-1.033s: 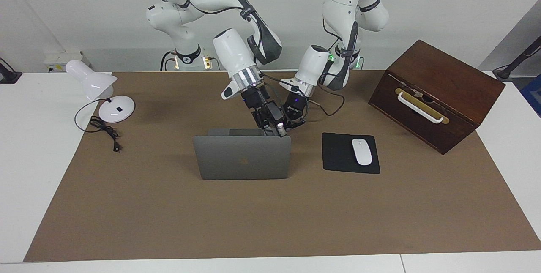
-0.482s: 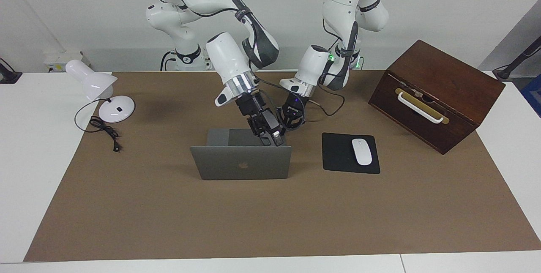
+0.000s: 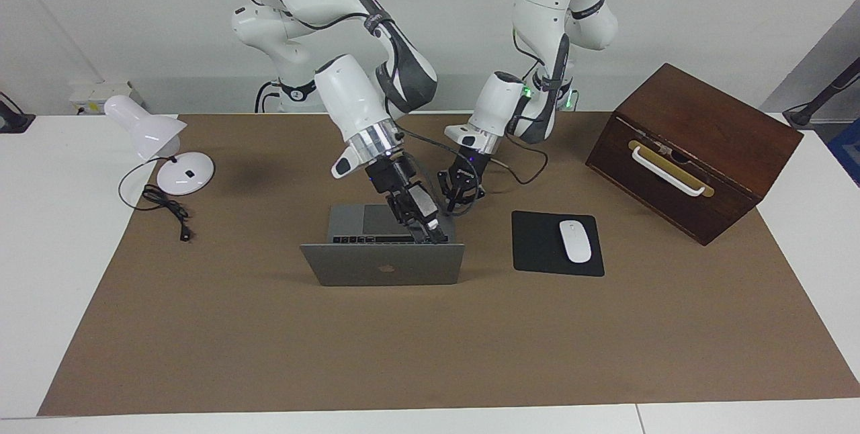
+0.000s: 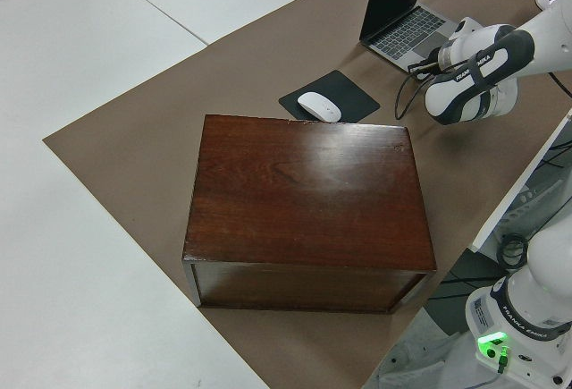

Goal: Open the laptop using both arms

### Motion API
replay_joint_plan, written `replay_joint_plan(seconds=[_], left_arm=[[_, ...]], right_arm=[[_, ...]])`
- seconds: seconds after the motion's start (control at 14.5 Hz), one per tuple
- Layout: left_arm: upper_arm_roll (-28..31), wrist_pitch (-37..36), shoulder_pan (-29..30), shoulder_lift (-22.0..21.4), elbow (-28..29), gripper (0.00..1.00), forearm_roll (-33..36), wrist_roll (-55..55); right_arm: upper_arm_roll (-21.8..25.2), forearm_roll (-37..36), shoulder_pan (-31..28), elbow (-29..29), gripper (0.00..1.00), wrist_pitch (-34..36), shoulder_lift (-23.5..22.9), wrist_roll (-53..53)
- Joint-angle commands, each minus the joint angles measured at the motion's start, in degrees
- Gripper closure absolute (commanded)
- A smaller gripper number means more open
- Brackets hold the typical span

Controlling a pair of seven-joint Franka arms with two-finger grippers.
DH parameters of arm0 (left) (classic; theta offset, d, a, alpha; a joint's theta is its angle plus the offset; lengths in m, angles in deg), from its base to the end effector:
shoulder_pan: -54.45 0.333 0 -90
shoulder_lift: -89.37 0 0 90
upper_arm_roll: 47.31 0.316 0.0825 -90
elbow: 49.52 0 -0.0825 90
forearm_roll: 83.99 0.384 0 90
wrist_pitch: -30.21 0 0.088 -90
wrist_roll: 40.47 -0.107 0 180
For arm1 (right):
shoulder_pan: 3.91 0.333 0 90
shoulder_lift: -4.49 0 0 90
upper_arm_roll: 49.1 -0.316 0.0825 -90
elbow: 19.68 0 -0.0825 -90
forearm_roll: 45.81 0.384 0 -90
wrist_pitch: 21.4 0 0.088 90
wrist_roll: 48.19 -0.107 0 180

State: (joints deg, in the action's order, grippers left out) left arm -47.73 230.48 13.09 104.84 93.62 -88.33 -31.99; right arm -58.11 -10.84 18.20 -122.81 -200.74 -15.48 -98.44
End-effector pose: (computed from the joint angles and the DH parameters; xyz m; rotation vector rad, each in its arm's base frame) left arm 0.3917 -0.3378 0.2665 2.5994 -0.6626 0.9216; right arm 0.6151 0.2977 0.4617 -1.9513 1.0393 -0.5761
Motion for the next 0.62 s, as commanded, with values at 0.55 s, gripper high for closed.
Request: replay_joint_plan(seconds=[0.55], left_arm=[[0.7, 0.5, -1.1, 3.7, -1.2, 1.00, -0.4, -0.1]], right_arm=[[-0.4, 0.0, -1.5, 12.3, 0.00, 13.2, -3.9, 1.8]])
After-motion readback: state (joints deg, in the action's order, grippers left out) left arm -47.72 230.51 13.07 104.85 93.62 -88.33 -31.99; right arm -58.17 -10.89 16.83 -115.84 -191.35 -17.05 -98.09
